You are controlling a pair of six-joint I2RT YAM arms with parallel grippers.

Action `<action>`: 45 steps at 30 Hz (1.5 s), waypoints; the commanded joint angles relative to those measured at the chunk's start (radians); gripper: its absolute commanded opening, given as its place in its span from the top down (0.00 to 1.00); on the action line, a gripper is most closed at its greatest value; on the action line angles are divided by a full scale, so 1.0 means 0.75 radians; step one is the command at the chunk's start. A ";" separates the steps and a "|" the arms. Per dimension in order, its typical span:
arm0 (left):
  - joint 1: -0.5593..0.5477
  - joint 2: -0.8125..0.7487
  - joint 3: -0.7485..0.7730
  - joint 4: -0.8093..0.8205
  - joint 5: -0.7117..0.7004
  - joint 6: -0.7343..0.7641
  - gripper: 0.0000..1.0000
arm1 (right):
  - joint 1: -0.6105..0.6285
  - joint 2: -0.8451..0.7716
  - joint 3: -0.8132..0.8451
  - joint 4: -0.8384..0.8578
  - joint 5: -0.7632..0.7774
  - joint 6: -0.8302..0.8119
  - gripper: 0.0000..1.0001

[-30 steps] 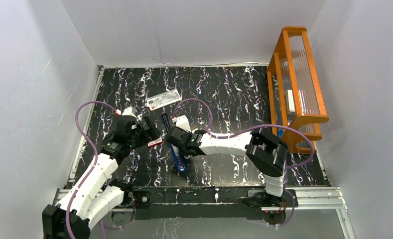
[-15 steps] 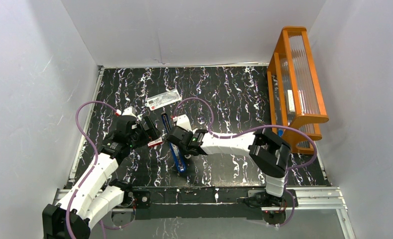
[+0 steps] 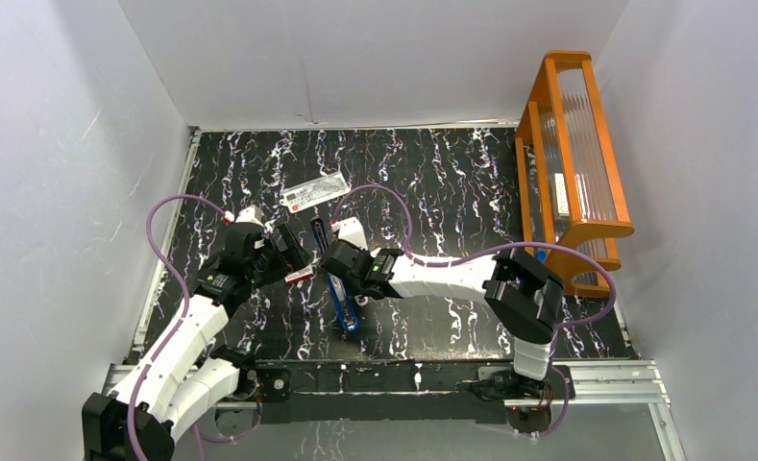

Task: Load the staples into the stapler

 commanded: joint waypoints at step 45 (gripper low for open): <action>-0.003 0.006 0.000 0.000 0.001 0.004 0.06 | -0.022 0.045 -0.009 0.050 -0.068 0.002 0.66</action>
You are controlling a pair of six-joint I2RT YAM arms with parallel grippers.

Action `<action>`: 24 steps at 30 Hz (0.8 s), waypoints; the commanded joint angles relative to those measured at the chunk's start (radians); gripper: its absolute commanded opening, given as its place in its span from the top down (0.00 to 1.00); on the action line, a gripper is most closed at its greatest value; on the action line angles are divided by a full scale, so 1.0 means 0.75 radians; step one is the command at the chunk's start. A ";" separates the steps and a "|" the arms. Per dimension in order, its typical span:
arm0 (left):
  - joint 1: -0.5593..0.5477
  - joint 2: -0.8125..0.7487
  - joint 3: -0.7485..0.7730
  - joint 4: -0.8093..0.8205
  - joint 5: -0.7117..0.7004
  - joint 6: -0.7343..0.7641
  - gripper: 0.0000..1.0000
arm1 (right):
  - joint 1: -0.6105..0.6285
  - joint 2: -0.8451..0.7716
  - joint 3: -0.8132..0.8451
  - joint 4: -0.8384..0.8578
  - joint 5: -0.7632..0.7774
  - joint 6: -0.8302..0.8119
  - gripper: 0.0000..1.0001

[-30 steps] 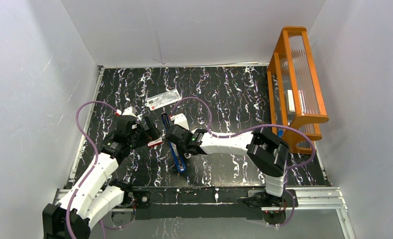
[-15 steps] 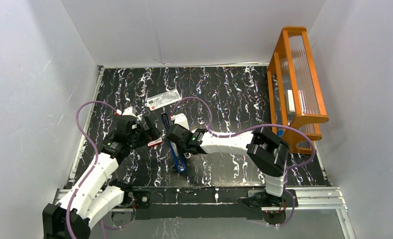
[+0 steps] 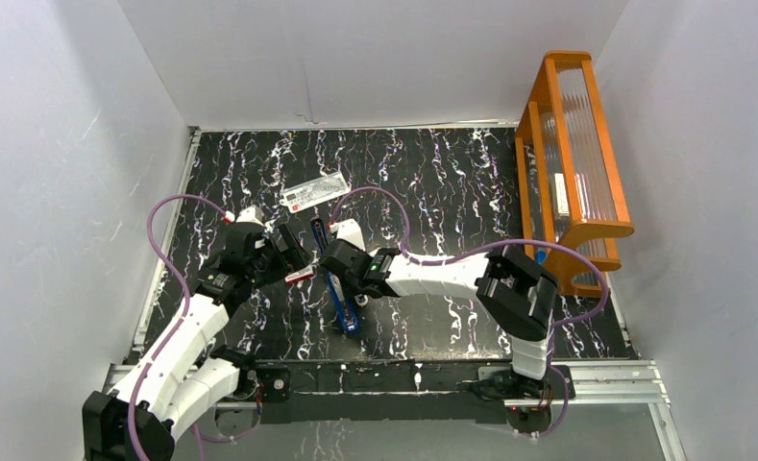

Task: Load the staples into the stapler

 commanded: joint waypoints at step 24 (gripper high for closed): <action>-0.003 -0.006 -0.003 0.000 0.002 0.000 0.06 | -0.003 -0.056 -0.021 -0.021 0.000 0.033 0.68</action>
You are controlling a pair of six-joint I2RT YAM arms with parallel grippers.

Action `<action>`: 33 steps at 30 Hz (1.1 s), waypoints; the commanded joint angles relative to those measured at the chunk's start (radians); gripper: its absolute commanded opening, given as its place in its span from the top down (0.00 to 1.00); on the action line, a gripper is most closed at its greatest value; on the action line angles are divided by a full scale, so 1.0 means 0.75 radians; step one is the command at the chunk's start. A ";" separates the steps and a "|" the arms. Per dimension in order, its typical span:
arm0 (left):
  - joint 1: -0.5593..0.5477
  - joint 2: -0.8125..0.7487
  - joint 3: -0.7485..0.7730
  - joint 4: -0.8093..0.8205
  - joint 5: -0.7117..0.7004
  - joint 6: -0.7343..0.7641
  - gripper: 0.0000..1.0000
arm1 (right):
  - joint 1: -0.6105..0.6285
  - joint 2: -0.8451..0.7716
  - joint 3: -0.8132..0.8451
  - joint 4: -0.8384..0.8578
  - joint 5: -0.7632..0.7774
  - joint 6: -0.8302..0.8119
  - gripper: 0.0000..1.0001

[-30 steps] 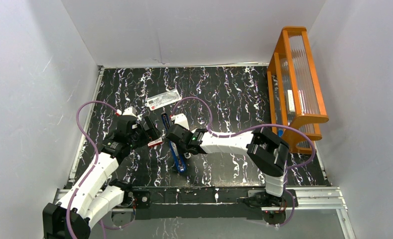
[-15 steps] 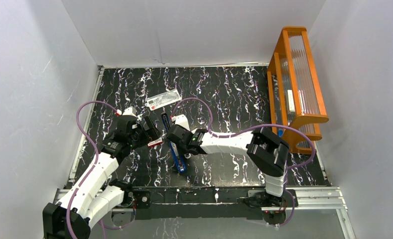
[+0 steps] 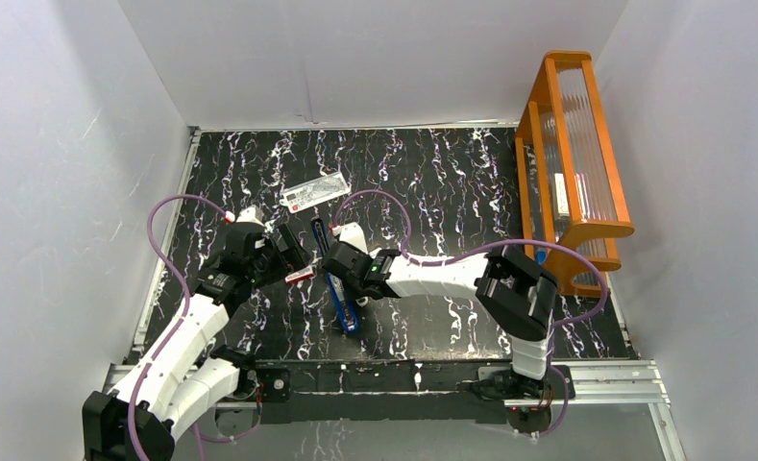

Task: Load the staples into the stapler

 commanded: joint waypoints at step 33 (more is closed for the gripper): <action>-0.003 0.070 0.094 0.111 0.225 0.043 0.04 | -0.041 -0.167 -0.201 0.156 -0.364 0.025 0.87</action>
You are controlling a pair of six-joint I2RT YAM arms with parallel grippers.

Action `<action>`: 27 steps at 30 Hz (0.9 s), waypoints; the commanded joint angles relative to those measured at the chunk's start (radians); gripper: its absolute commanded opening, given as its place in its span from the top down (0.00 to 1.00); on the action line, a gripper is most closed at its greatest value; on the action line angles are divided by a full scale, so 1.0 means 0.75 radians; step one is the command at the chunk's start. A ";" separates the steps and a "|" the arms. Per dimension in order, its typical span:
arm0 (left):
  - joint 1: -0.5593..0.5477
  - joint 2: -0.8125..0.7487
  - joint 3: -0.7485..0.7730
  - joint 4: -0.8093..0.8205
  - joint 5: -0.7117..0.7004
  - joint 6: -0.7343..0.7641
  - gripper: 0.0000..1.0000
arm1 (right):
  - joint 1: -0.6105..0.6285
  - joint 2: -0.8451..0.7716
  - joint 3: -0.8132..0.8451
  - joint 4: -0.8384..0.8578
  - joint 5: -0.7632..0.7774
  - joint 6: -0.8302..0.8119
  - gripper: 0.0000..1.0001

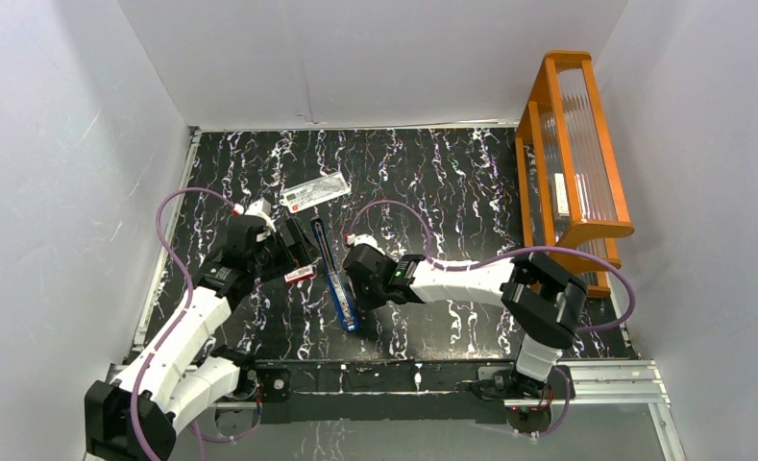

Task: Load the staples into the stapler

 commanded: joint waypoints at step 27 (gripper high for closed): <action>-0.040 0.181 0.081 0.211 0.627 0.129 0.11 | -0.022 0.105 0.030 -0.083 0.168 0.141 0.85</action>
